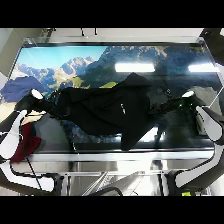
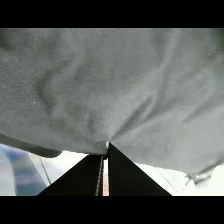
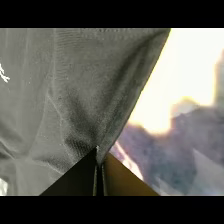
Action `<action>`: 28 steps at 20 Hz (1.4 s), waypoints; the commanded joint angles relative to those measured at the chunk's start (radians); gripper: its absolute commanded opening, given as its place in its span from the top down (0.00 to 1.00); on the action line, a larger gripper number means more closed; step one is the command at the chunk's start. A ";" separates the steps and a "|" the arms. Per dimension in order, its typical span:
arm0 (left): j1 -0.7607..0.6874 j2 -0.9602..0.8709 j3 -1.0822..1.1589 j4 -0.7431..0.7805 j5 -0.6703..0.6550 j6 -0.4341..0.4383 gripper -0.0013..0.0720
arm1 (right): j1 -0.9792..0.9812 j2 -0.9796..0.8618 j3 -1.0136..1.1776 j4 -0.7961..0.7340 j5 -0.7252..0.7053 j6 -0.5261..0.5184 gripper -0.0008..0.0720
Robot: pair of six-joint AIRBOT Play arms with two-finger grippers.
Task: Fold the shirts.
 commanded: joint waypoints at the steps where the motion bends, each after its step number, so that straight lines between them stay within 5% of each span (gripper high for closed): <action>1: -0.001 0.006 0.060 0.001 -0.108 0.000 0.96 | 0.002 0.047 0.007 0.059 0.038 -0.010 0.96; 8: -0.001 0.157 0.187 -0.008 -0.178 -0.011 0.96 | -0.042 0.315 0.039 0.156 0.048 -0.034 0.97; 12: 0.001 0.378 0.269 -0.130 -0.225 0.009 0.96 | -0.117 0.555 0.056 0.349 0.041 -0.098 0.97; 19: 0.066 0.763 0.644 -0.153 -0.241 0.004 0.96 | -0.233 0.997 0.269 0.422 -0.322 -0.229 0.97; 24: 0.193 0.832 0.813 -0.153 -0.224 0.005 0.96 | -0.233 1.028 0.380 0.384 -0.372 -0.270 0.97; 28: 0.194 0.693 0.723 -0.166 -0.317 0.005 0.96 | -0.232 0.872 0.380 0.407 -0.229 -0.270 0.97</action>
